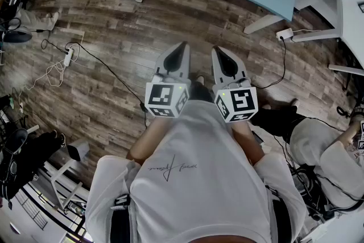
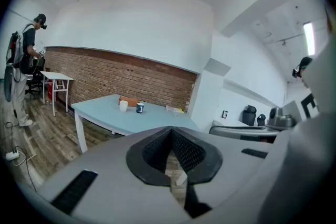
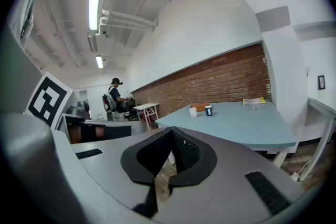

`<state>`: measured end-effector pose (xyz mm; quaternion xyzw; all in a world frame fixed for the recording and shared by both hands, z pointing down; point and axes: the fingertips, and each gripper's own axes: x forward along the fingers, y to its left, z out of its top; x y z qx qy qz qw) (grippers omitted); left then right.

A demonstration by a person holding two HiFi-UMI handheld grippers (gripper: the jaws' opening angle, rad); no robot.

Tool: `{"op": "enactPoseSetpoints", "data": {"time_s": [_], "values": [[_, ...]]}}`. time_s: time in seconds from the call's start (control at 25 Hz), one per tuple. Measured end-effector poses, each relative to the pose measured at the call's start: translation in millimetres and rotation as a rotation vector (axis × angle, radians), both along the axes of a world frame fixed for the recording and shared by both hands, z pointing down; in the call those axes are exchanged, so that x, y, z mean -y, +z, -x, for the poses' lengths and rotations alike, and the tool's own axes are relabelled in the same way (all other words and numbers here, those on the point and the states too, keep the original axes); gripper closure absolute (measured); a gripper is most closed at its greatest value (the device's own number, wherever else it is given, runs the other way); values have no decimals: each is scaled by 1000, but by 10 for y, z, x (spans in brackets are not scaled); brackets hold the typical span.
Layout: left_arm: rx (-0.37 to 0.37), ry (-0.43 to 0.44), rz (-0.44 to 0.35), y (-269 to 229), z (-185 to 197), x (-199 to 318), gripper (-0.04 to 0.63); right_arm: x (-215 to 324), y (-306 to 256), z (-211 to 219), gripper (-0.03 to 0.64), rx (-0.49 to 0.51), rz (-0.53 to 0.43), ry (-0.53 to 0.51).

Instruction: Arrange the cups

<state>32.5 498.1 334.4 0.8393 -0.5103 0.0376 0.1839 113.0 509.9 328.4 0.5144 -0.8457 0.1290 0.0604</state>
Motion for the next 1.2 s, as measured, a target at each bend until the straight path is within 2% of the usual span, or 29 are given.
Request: {"op": "enactPoseSetpoints", "data": {"time_s": [0.16,0.4,0.52,0.68,0.84,1.2], "values": [[16,5,-1,-7,-37,74,589,74,-69,90,598,5,-24,-32],[9,-6,-8,-36,-20,103,589,111,-45,164,597,46,22,-53],[6,-4,-13,-46,26,159,589,164,-56,194,597,58,15,-44],[-27,5,-12,-35,54,280,589,274,-53,226,595,50,16,-49],[-59,21,-8,-32,118,505,589,459,-28,340,595,38,22,-64],[-83,43,-27,-219,241,1038,589,940,-128,545,595,28,22,-78]]}}
